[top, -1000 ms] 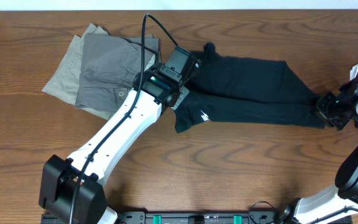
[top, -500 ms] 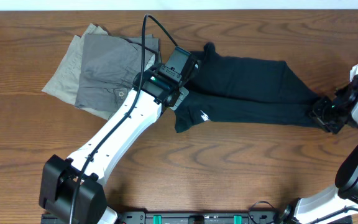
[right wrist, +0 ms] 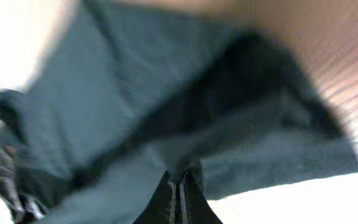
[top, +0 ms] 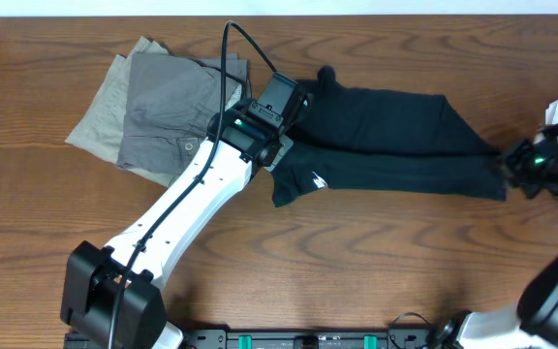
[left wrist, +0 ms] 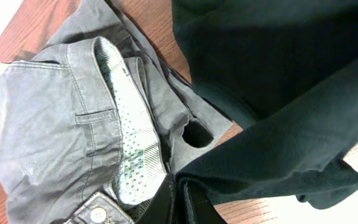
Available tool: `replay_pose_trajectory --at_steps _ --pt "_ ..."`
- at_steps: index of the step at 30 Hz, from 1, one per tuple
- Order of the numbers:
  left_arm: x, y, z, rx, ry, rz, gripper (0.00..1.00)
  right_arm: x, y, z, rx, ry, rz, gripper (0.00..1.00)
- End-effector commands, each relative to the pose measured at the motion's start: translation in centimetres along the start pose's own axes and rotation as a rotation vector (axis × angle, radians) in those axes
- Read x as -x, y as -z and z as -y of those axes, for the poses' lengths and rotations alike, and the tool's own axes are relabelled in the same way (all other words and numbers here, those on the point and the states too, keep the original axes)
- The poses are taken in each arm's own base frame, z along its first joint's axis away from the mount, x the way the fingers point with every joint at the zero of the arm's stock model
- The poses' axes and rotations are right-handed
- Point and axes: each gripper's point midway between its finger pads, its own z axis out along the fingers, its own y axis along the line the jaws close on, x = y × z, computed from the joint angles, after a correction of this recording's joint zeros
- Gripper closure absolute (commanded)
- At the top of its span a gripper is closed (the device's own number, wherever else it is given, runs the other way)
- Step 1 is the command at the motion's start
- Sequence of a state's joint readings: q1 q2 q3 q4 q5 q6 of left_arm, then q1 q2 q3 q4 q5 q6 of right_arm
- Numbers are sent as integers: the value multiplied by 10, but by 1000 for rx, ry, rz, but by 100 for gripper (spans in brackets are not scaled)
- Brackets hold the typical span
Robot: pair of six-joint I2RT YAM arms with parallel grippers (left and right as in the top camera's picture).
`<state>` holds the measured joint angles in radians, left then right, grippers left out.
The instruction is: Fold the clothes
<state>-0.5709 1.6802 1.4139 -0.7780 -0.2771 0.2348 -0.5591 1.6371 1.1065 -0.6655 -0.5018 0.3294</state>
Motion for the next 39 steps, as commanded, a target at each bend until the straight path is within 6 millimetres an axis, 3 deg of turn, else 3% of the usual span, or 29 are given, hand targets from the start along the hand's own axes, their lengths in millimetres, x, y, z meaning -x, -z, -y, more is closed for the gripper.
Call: replay_pose_trajectory --at_steps 1,4,7,10,14,19,20,22,25,29,33,39 --pt "3 4 -10 36 23 11 94 22 45 -27 53 65 135 98" --pt "6 6 -11 38 28 24 94 21 56 -24 0 72 170 99" --pt "6 6 -11 38 28 24 94 16 54 -21 -19 63 148 99" --pt "6 5 -11 38 27 23 94 6 44 -13 -67 50 103 99" --pt "4 5 -10 37 24 16 94 -8 31 20 -248 7 35 98" --pt "2 5 -10 35 21 7 94 -10 6 42 -320 -28 -15 97" --pt "2 5 -10 35 21 8 94 -8 1 44 -320 -33 -17 91" --pt "2 5 -10 35 21 8 94 -3 -13 42 -289 -26 -20 71" --pt "2 5 -10 35 21 7 94 -3 -27 44 -264 -16 -44 60" --pt "1 5 -10 34 20 6 94 -9 -25 52 -278 -44 -73 65" --pt "2 5 -10 35 22 10 94 -27 -25 47 -251 -49 -147 69" --pt "2 5 -10 35 18 10 94 -40 -39 24 -184 3 -178 71"
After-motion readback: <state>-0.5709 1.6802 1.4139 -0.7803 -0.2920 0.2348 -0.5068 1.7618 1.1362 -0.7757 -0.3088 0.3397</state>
